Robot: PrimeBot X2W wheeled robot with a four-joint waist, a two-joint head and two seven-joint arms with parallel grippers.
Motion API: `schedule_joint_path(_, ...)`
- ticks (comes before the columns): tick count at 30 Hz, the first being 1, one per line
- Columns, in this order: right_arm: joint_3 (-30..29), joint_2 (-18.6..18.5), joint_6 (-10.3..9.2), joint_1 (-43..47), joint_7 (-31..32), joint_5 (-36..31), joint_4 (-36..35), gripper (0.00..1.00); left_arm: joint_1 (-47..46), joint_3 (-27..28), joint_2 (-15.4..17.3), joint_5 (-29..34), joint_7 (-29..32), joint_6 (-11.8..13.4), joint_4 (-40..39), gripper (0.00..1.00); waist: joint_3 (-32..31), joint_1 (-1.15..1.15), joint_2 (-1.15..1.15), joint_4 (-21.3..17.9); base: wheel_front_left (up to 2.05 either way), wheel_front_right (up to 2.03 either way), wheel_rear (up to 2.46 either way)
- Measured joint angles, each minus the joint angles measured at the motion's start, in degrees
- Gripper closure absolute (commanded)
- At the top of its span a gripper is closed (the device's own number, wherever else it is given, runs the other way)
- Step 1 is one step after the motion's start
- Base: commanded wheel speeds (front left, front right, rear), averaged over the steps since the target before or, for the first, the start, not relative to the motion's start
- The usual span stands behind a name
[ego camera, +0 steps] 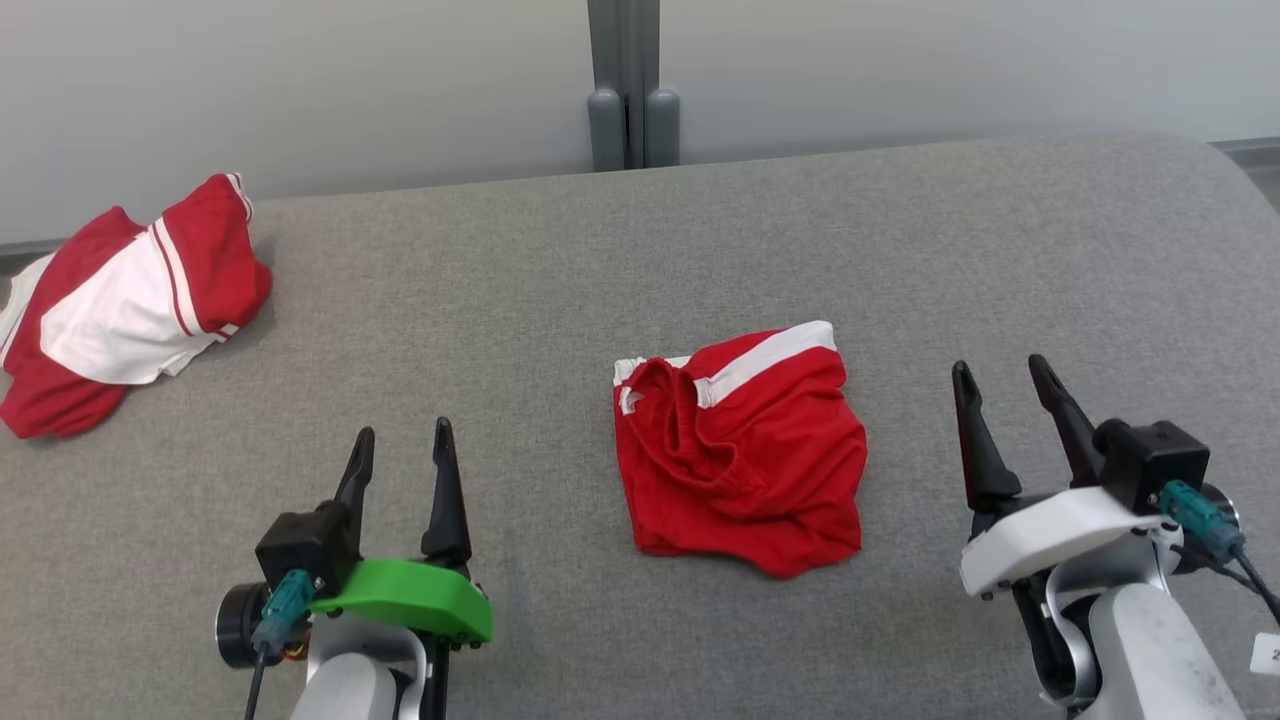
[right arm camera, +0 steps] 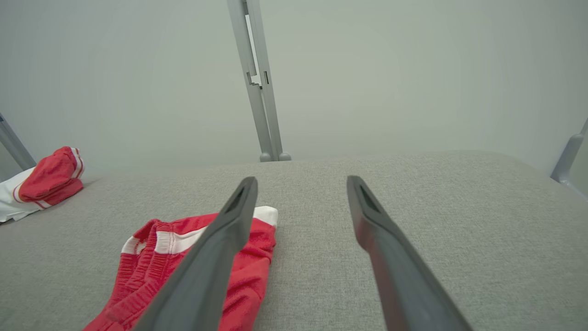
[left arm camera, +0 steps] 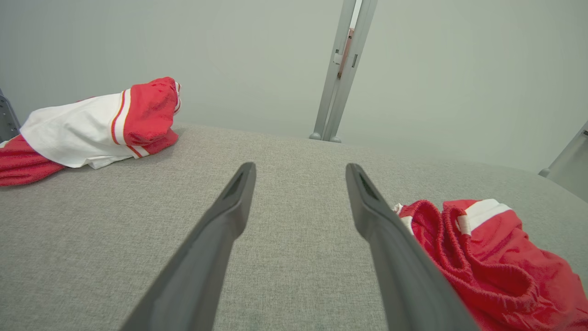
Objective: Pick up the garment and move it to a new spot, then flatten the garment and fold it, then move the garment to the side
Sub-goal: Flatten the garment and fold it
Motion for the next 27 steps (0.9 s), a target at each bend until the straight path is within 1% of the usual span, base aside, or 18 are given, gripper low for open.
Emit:
schedule_joint_path(4, 1.10, 0.71, 0.00, 2.73, -2.60, -0.11, -0.03, 0.00, 2.87, 0.74, -0.03, 0.85, 0.01, 0.47, -0.47, 0.00, -1.40, 0.00, 0.00, -0.65, 0.00, 0.00, 0.00)
schedule_joint_path(9, 0.41, 1.10, 0.00, 4.66, -4.22, 0.05, 0.37, 0.00, 6.02, 2.33, -0.07, 2.47, 0.01, 0.77, -1.46, 0.00, -2.64, 0.00, 0.00, -0.60, 0.00, 0.00, 0.00)
schedule_joint_path(19, 0.96, 1.21, 0.00, 5.09, -4.97, 0.52, 1.54, 0.00, 7.44, 3.14, -0.07, 3.28, 0.00, 0.48, -2.72, 0.00, -2.91, 0.00, 0.00, 0.83, 0.00, 0.00, 0.00)
schedule_joint_path(27, 1.32, 1.21, 0.00, 4.91, -5.11, 0.81, 2.15, 0.00, 7.45, 3.07, -0.07, 3.16, 0.00, 0.49, -2.91, 0.00, -2.66, 0.00, 0.00, 1.00, 0.00, 0.00, 0.00)
